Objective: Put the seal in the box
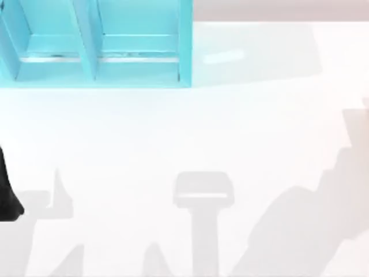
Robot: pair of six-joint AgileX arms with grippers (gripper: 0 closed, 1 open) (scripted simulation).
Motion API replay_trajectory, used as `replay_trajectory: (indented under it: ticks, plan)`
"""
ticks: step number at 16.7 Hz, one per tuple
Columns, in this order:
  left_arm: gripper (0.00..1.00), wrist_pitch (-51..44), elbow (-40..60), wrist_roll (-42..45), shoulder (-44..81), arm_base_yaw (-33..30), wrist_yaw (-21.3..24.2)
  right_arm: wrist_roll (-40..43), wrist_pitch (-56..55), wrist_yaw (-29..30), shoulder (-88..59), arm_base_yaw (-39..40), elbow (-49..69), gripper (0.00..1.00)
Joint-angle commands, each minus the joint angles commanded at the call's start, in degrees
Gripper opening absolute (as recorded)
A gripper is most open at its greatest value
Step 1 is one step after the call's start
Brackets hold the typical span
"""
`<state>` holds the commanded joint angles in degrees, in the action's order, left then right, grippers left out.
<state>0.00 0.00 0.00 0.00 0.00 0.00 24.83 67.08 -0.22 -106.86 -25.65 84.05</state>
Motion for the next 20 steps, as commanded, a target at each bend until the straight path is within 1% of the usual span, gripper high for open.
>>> replay_trajectory:
  ticks: [2, 6, 19, 20]
  plan:
    - [1.0, 0.0, 0.0, 0.0, 0.0, 0.0, 0.0, -0.02, -2.68, 0.01, -0.18, 0.0, -2.6, 0.0]
    - [1.0, 0.0, 0.0, 0.0, 0.0, 0.0, 0.0, -0.02, -3.11, 0.01, -0.24, 0.0, -2.99, 0.0]
    - [1.0, 0.0, 0.0, 0.0, 0.0, 0.0, 0.0, -0.02, -3.11, 0.01, -0.24, 0.0, -2.99, 0.98]
    - [1.0, 0.0, 0.0, 0.0, 0.0, 0.0, 0.0, -0.02, -3.11, 0.01, -0.24, 0.0, -2.99, 1.0]
